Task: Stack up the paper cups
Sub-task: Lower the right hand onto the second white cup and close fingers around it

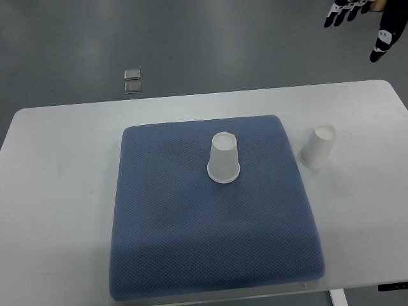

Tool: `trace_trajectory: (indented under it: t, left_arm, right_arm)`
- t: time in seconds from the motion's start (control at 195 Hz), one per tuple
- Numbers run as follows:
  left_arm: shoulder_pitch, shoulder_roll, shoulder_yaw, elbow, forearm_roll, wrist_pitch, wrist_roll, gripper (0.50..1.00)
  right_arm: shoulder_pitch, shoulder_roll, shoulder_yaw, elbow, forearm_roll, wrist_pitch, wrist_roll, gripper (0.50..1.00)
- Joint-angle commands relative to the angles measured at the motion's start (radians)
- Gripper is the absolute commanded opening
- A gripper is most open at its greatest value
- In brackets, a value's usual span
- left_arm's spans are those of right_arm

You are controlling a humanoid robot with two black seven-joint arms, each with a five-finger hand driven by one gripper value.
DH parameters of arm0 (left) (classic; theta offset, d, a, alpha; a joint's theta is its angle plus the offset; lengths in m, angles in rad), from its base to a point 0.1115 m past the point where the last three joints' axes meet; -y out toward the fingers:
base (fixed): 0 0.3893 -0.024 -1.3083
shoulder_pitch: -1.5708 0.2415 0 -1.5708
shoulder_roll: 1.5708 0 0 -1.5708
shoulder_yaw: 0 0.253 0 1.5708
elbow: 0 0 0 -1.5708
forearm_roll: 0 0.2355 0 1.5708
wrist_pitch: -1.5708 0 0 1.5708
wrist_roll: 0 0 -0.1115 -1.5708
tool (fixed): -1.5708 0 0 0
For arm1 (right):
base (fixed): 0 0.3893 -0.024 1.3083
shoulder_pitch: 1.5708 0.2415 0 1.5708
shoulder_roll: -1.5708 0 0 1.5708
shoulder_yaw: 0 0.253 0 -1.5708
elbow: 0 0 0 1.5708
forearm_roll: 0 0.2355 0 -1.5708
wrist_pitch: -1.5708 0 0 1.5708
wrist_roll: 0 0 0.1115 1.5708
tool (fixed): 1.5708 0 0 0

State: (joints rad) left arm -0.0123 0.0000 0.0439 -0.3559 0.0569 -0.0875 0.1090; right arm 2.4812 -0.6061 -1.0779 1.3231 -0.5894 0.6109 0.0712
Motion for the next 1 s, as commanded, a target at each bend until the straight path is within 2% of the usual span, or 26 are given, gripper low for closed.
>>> trace_trajectory:
  t: [0.0,0.19,0.298,0.447,0.617,0.704,0.997]
  left_arm:
    - [0.0,0.0,-0.001,0.0,-0.002,0.0,0.0,1.0]
    - [0.0,0.0,-0.002,0.002,-0.005,0.0,0.0,1.0]
    - [0.0,0.0,-0.002,0.005,-0.005,0.002,0.0,1.0]
    - [0.0,0.0,-0.002,0.005,-0.005,0.002,0.0,1.0]
    - [0.0,0.0,-0.002,0.006,-0.005,0.003,0.0,1.0]
    - [0.002,0.0,-0.004,0.006,-0.006,0.003,0.0,1.0]
    - [0.003,0.0,-0.004,0.008,-0.006,0.005,0.0,1.0]
  right_arm:
    - [-0.045,0.006,0.001,-0.012,0.002,0.0,-0.001,0.924]
    - [-0.214,0.009,0.012,-0.065,0.008,-0.003,-0.031,0.924]
    - [-0.32,0.011,0.016,-0.091,0.022,-0.118,-0.044,0.924]
    - [-0.488,0.055,0.059,-0.143,0.092,-0.289,-0.097,0.921]
    - [-0.617,0.112,0.076,-0.189,0.14,-0.387,-0.102,0.921]
    - [-0.662,0.141,0.085,-0.206,0.143,-0.419,-0.103,0.921]
    - [-0.768,0.193,0.089,-0.281,0.143,-0.436,-0.108,0.921]
